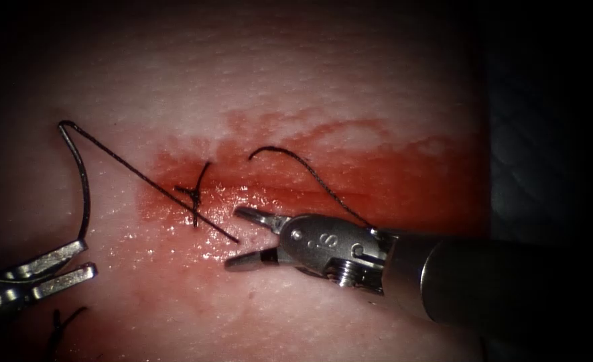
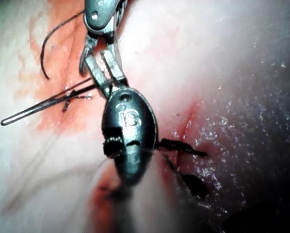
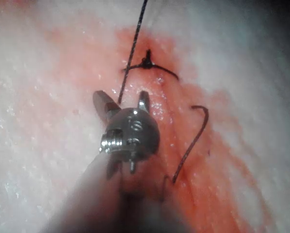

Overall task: Wound Closure
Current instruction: With the right hand pull the suture through the wound

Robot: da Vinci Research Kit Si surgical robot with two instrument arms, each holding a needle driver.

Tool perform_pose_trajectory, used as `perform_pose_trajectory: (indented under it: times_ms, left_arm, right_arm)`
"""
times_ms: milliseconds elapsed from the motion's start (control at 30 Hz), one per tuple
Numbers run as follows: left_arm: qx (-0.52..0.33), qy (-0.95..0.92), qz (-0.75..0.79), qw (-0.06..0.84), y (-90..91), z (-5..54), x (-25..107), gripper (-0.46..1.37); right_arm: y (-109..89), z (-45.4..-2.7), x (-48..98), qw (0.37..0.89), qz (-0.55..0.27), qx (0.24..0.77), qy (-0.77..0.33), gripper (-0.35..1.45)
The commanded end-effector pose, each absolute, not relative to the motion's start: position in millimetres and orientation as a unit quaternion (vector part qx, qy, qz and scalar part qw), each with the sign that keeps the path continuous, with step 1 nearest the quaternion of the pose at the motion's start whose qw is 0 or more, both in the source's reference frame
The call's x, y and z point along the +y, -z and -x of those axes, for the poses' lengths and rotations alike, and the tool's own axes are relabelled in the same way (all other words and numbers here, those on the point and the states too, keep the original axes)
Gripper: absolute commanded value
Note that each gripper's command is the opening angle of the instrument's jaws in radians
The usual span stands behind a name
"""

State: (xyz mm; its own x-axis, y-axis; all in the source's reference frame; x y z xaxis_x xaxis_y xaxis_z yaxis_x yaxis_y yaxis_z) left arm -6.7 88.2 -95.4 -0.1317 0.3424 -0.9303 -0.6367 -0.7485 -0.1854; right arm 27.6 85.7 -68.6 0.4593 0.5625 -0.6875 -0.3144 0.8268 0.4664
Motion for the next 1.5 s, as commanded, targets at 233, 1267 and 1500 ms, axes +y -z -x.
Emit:
perform_pose_trajectory:
  times_ms: [233, 1267, 1500]
  left_arm:
    - [0.127, -0.742, 0.572, 0.326, 95.6, 7.0, 88.0, -0.35]
    - [0.113, -0.739, 0.590, 0.305, 96.1, 9.6, 86.6, -0.35]
    - [0.108, -0.740, 0.593, 0.297, 96.3, 9.6, 85.8, -0.35]
  right_arm:
    - [68.6, -27.8, 85.7, 0.842, -0.144, 0.453, -0.257, 0.36]
    - [79.6, -29.7, 78.6, 0.844, -0.160, 0.452, -0.241, -0.35]
    - [83.6, -32.6, 75.1, 0.850, -0.173, 0.442, -0.230, -0.35]
